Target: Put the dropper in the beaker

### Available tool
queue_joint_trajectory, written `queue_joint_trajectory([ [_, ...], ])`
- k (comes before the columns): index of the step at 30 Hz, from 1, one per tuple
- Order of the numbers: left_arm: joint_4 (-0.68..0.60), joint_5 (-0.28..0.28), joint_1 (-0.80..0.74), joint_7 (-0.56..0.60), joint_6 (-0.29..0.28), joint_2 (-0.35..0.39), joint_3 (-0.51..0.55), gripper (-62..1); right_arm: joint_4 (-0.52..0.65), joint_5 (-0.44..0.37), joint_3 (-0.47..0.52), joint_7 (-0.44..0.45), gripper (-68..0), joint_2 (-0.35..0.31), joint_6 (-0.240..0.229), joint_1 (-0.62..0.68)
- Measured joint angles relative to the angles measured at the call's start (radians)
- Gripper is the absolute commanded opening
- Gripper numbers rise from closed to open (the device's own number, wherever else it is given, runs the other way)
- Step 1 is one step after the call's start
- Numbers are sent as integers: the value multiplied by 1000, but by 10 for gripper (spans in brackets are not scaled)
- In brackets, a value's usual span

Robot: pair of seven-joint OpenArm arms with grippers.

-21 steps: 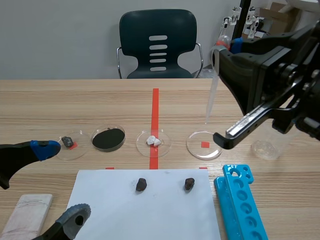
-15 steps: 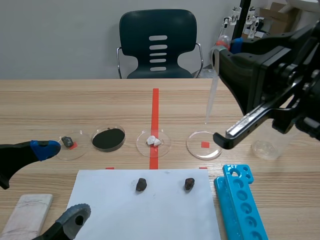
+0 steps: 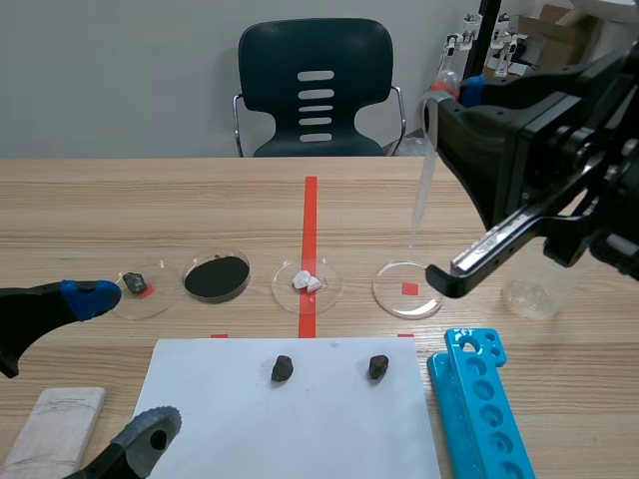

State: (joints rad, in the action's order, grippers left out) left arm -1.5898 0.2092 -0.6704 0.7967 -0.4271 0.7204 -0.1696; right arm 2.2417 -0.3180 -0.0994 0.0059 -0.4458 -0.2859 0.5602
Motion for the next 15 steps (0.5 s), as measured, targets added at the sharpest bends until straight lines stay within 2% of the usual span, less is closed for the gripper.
queue_joint_trajectory([
  [15,0,0,0,0,0,0,0,14,0,0,8,-1,-651,0,0,0],
])
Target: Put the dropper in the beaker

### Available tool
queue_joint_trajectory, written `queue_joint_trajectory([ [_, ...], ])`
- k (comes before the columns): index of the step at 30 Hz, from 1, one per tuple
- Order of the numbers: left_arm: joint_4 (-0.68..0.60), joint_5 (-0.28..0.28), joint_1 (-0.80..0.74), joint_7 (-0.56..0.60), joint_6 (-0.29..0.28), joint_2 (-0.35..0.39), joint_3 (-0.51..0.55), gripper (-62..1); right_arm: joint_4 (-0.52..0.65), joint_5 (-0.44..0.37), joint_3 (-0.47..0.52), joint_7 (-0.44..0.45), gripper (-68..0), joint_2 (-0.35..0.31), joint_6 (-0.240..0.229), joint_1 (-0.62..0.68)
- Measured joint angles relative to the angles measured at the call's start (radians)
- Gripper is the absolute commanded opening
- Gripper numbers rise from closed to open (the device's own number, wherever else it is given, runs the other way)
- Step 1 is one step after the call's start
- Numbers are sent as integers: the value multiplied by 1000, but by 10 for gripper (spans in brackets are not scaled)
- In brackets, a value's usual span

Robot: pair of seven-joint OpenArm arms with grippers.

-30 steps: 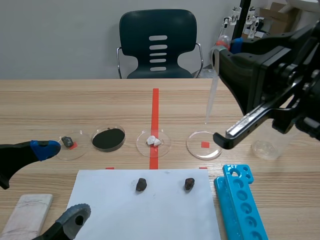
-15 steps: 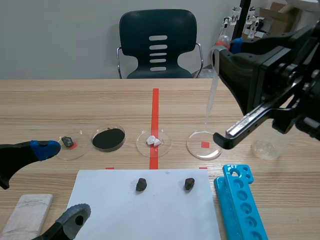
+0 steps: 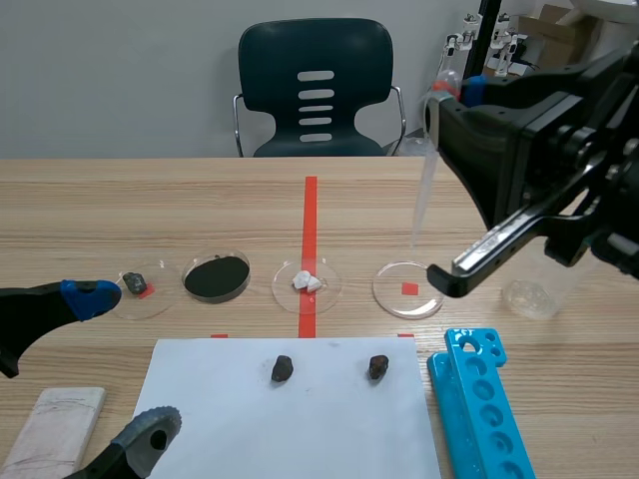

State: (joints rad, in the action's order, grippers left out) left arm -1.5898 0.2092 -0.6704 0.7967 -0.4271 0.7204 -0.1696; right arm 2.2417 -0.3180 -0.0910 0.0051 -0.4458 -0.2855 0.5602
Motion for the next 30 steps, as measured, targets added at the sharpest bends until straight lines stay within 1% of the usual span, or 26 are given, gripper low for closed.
queue_joint_trajectory([
  [6,0,0,0,0,0,0,0,14,0,0,71,0,-651,-1,2,-3],
  [8,0,0,0,0,0,0,0,14,-1,-1,84,0,-651,-23,4,-14],
  [10,0,0,0,0,0,0,0,14,-15,-37,93,0,-651,-51,21,-32],
  [11,0,0,0,0,0,0,0,14,-31,-60,97,0,-651,-62,45,-44],
  [12,0,0,0,0,0,0,0,14,-49,-72,101,0,-651,-71,59,-55],
  [14,0,0,0,0,0,0,0,14,-98,-77,111,-1,-651,-82,60,-79],
  [20,0,0,0,0,0,0,0,14,-255,-84,124,-4,-651,-81,58,-135],
  [23,0,0,0,0,0,0,0,14,-315,-111,135,-3,-651,-84,61,-162],
  [26,0,0,0,0,0,0,0,14,-353,-148,135,1,-651,-112,59,-182],
  [30,0,0,0,0,0,0,0,14,-391,-177,136,5,-651,-140,91,-220],
])
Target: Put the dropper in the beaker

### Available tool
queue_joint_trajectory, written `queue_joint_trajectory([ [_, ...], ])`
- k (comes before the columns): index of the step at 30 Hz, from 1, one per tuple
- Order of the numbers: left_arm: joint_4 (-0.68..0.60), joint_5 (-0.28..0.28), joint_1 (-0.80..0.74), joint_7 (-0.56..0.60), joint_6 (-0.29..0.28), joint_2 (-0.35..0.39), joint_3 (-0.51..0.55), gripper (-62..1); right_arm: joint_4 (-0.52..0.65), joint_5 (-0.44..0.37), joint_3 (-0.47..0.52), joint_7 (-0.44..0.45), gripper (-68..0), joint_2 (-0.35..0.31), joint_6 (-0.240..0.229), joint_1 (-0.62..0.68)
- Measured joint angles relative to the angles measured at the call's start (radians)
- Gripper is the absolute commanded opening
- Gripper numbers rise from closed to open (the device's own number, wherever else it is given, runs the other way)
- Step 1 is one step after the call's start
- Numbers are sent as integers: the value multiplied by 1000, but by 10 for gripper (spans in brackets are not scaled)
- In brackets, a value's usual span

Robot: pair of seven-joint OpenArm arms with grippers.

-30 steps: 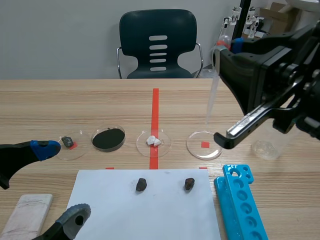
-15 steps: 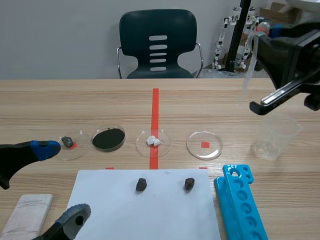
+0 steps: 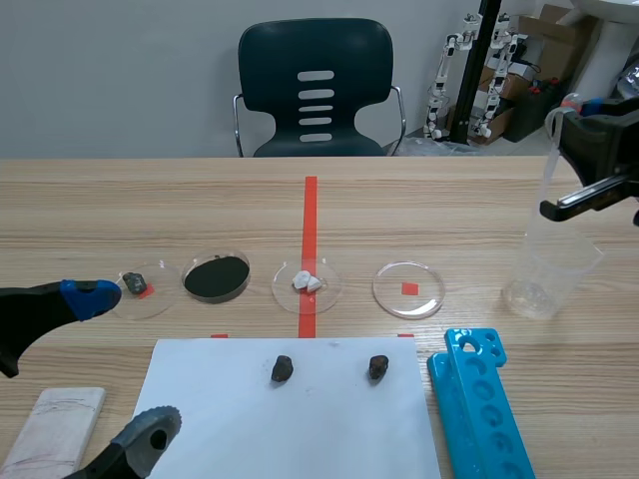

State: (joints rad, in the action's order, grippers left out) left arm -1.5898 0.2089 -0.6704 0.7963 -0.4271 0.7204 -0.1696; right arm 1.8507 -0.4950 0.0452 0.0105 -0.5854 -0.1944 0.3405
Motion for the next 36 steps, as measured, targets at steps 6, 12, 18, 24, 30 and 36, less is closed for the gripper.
queue_joint_trajectory([
  [6,0,0,0,0,0,0,0,14,-55,-1,1,3,-651,-8,4,-27],
  [12,0,0,0,0,0,0,0,14,-93,-1,1,6,-651,-8,5,-27],
  [18,0,0,0,0,0,0,0,14,-122,-1,1,12,-651,-8,5,-27],
  [24,0,0,0,0,0,0,0,14,-171,0,1,27,-651,-8,7,-27],
  [30,0,0,0,0,0,0,0,14,-220,0,1,44,-651,-8,7,-33],
  [36,0,0,0,0,0,0,0,14,-312,0,1,52,-651,-8,2,-99],
])
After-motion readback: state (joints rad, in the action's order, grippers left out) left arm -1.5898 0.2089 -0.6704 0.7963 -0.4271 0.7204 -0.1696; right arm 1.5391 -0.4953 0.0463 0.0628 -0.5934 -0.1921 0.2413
